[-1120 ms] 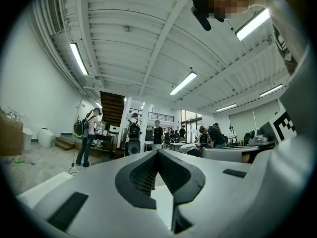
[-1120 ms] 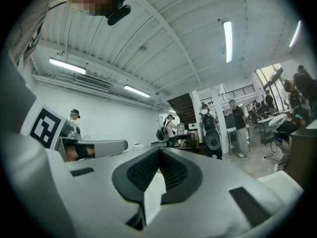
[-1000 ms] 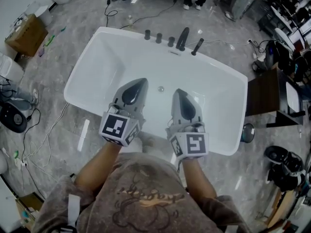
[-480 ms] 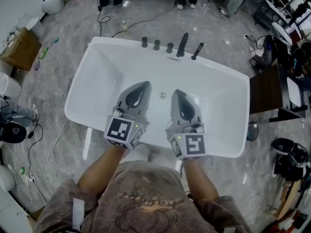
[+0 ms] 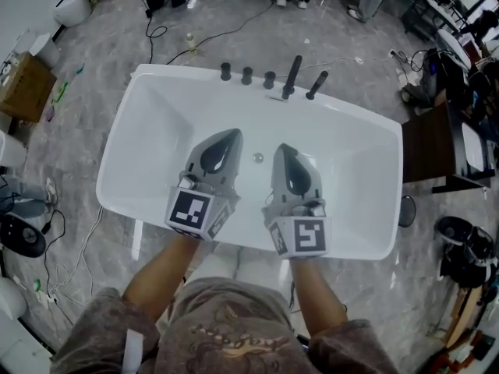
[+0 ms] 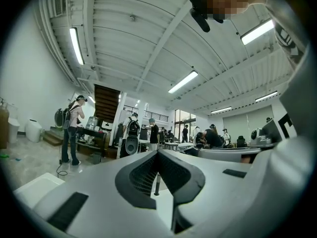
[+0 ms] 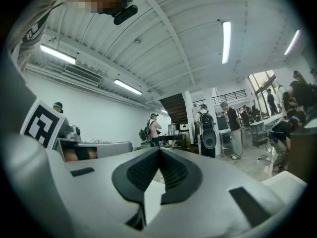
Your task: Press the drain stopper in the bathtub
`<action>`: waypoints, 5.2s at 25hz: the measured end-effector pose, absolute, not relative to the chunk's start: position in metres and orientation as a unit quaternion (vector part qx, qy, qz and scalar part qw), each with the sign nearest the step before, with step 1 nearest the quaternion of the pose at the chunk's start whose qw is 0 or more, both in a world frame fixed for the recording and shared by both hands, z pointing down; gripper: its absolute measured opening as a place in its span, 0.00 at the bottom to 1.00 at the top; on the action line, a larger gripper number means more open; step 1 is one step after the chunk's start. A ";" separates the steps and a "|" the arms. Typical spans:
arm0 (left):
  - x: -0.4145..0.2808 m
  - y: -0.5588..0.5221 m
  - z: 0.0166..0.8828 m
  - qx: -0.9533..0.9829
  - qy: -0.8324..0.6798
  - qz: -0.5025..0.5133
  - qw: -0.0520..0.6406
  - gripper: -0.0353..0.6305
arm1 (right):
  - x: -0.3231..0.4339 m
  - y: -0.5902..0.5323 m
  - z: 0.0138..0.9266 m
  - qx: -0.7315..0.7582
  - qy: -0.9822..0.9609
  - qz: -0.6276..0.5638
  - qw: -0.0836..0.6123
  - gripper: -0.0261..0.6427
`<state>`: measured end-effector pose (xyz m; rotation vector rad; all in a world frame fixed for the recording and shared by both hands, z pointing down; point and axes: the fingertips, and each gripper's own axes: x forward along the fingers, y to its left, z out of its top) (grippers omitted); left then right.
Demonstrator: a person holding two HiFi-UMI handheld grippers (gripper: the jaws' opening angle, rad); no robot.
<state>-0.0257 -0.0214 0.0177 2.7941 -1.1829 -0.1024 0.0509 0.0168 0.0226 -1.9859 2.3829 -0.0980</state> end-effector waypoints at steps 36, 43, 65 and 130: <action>0.003 -0.152 0.254 0.916 -0.395 -0.007 0.074 0.06 | 0.082 -0.123 0.260 -0.645 0.761 -0.063 -0.002 0.04; 0.005 -0.167 0.314 0.916 -0.393 0.003 0.080 0.06 | 0.077 -0.138 0.326 -0.642 0.763 -0.074 -0.006 0.04; 0.017 -0.194 0.481 0.913 -0.400 0.010 0.081 0.06 | 0.076 -0.168 0.508 -0.632 0.769 -0.092 -0.023 0.04; 0.015 -0.182 0.647 0.905 -0.402 0.032 0.137 0.06 | 0.123 -0.158 0.923 -0.460 0.676 -0.285 -0.500 0.05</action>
